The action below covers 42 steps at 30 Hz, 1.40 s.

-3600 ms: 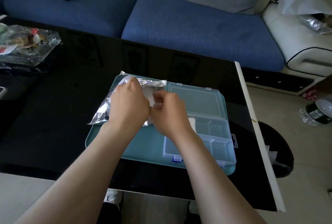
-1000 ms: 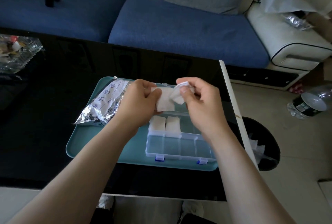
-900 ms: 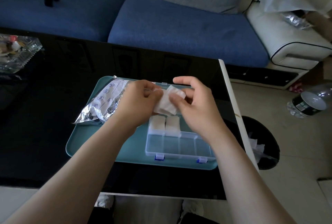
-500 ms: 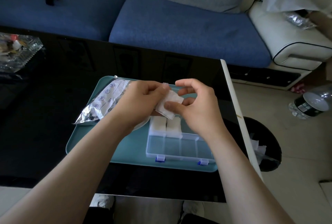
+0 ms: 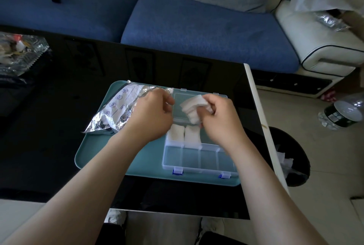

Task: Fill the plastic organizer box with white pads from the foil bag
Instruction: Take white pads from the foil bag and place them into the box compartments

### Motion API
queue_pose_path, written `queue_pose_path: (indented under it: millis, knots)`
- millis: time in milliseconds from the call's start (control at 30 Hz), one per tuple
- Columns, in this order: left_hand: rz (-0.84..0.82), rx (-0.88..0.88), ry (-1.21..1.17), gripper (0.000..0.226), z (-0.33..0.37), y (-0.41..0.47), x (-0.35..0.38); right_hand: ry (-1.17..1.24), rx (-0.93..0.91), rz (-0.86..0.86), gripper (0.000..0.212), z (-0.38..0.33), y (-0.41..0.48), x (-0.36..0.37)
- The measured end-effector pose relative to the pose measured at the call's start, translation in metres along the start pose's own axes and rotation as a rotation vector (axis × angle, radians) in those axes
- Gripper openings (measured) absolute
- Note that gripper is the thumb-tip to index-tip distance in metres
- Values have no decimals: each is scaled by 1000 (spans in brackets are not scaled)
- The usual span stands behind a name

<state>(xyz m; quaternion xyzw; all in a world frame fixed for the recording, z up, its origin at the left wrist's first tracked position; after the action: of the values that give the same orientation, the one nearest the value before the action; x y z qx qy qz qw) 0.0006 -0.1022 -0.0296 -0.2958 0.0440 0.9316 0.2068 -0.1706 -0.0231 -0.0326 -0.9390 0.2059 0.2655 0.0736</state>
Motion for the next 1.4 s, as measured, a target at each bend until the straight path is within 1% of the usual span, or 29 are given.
queue_pose_path:
  millis: [67, 133, 200, 300, 433, 533, 633, 733, 800, 867, 900, 967, 1000, 1067, 1100, 1133, 1167, 1200, 1267, 1300, 1333, 1400]
  knots:
    - [-6, 49, 103, 24, -4, -1, 0, -121, 35, -62, 25, 7, 2, 7]
    - [-83, 67, 210, 25, -7, -4, 4, -224, 107, -129, 26, 16, 1, 17]
    - [-183, 77, 330, 30, -11, -5, 8, -306, 117, -161, 23, 21, 0, 25]
    - [-263, 66, 436, 37, -15, -8, 12, -326, 75, -191, 16, 23, 0, 34]
    - [-271, 59, 497, 34, -18, -10, 13, -275, 103, -225, 20, 24, 1, 45]
    - [-265, 68, 499, 30, -18, -9, 12, -225, 142, -192, 21, 27, 1, 50]
    - [-286, 71, 506, 30, -18, -11, 12, -258, 143, -150, 36, 27, 1, 57]
    - [-313, 92, 535, 30, -16, -13, 10, -439, 114, -52, 49, 16, 1, 59]
    - [-319, 106, 542, 31, -15, -13, 9, -591, 115, 12, 51, 7, -1, 57]
    - [-290, 121, 506, 25, -12, -13, 6, -671, 117, 22, 44, 0, -1, 55]
    - [-261, 119, 448, 19, -9, -14, 4, -689, 121, 7, 36, -4, 0, 56]
    - [-173, 92, 279, 6, 1, -14, -4, -702, 102, -44, 12, -8, 2, 57]
    - [-80, 110, 221, 8, 7, -14, -10, -699, 85, -97, 3, -7, 3, 60]
    - [170, 245, 217, 10, 16, -13, -23, -674, 70, -258, 12, -5, 2, 67]
    - [272, 302, 221, 8, 19, -14, -29, -660, 80, -319, 17, -5, 0, 70]
    - [334, 322, 235, 9, 19, -15, -34, -649, 80, -338, 23, -5, -1, 71]
    - [358, 313, 273, 14, 15, -15, -36, -648, 83, -319, 29, -8, -2, 71]
    - [348, 290, 330, 23, 12, -14, -37, -637, 86, -267, 32, -12, -1, 68]
    - [287, 234, 451, 37, -1, -10, -37, -550, 62, -87, 31, -23, 1, 63]
    - [257, 212, 484, 38, -7, -8, -36, -482, 32, 4, 29, -28, 1, 60]
    - [238, 195, 488, 35, -14, -6, -36, -406, -5, 72, 29, -34, 0, 60]
    - [227, 184, 453, 20, -23, -3, -37, -255, -63, 119, 29, -43, -2, 63]
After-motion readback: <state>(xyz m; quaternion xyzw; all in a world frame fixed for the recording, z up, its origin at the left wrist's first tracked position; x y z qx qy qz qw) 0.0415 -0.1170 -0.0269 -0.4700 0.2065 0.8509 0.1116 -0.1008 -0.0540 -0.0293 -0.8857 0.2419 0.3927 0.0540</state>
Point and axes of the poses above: each hand's wrist, its own y-axis towards the middle knuckle, its own x-axis out of the palm, z = x × y, the point moved 3 cm from there along y, towards the middle knuckle, and after that the axes turned 2 degrees about x, right-handed, at the moved point
